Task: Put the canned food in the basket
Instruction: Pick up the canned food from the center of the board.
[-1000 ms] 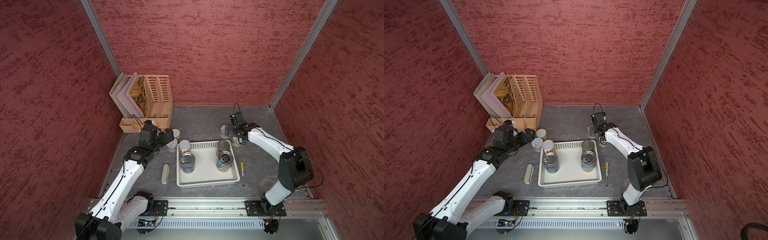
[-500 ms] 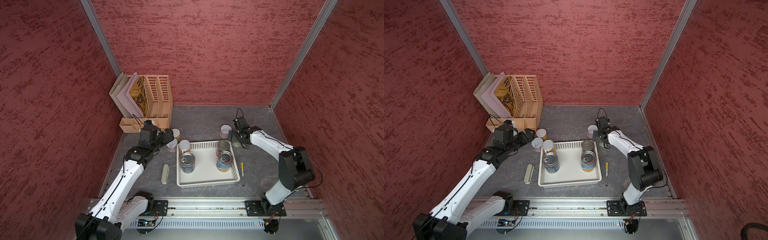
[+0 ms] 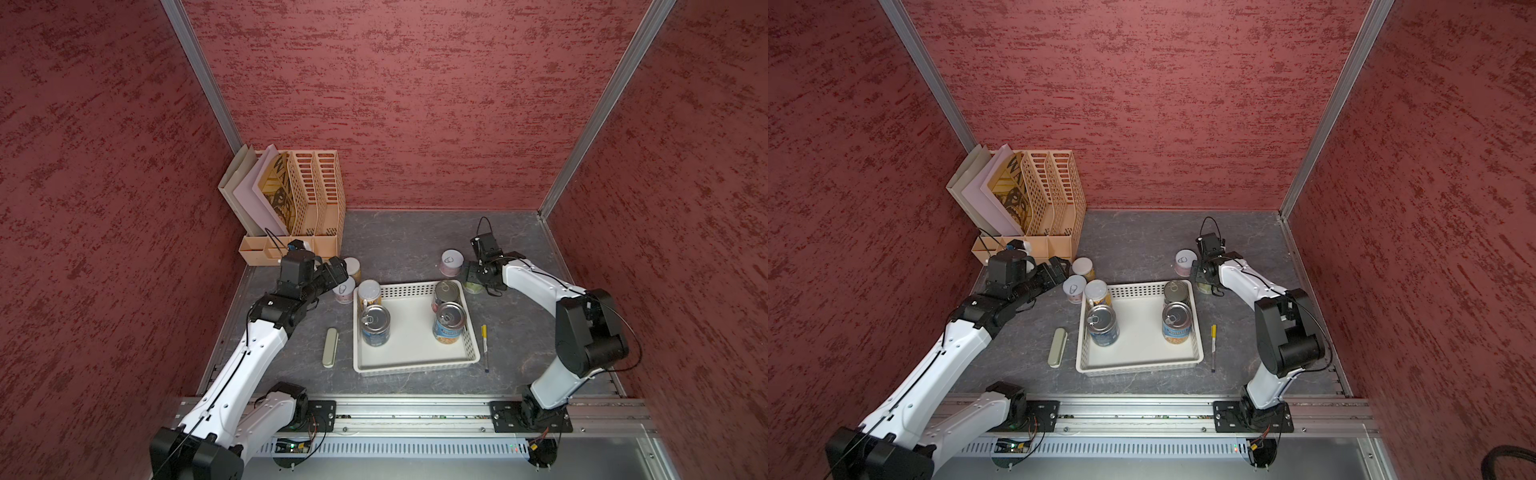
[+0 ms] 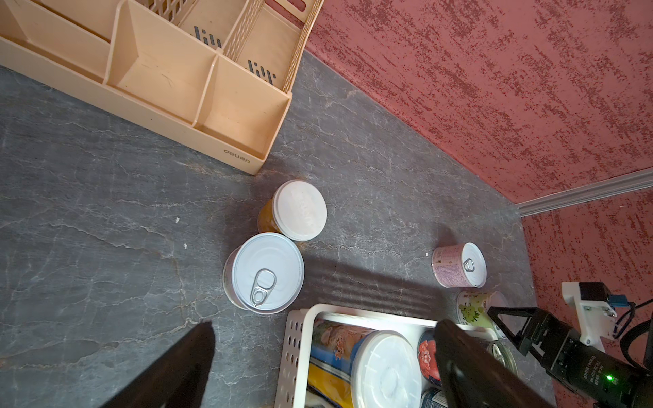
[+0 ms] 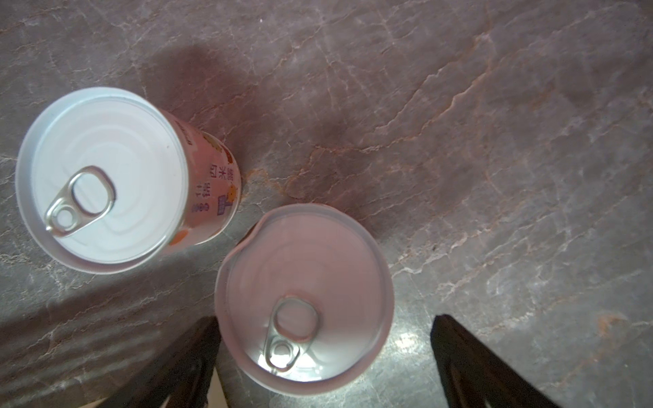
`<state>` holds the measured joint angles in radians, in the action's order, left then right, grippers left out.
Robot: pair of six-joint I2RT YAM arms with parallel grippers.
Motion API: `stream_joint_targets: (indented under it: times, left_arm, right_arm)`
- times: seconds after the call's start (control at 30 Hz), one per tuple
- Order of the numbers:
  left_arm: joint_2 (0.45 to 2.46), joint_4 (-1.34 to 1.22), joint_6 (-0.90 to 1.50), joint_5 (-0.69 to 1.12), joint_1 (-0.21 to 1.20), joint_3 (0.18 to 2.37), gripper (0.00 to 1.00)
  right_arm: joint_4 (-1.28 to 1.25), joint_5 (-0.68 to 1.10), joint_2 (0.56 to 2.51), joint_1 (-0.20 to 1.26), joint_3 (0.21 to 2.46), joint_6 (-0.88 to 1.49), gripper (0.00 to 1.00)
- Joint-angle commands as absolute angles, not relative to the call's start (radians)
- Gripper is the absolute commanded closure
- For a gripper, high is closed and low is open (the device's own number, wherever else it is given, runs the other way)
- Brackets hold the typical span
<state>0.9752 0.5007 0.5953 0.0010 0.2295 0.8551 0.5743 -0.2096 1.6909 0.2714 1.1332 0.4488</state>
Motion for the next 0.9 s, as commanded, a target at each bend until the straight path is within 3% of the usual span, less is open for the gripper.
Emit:
stream_joint_targets:
  times: [0.0, 0.47, 0.87]
  left_arm:
    - [0.965, 0.505, 0.594, 0.007, 0.221, 0.881, 0.00]
    - [0.975, 0.498, 0.595, 0.018, 0.221, 0.877, 0.00]
    - [0.977, 0.499, 0.595, 0.023, 0.221, 0.879, 0.00]
  right_arm:
    - [0.574, -0.226, 1.733, 0.258, 1.164, 0.449, 0.02]
    - [0.554, -0.307, 1.795, 0.257, 1.221, 0.399, 0.03]
    - [0.548, -0.289, 1.799, 0.256, 1.230, 0.376, 0.27]
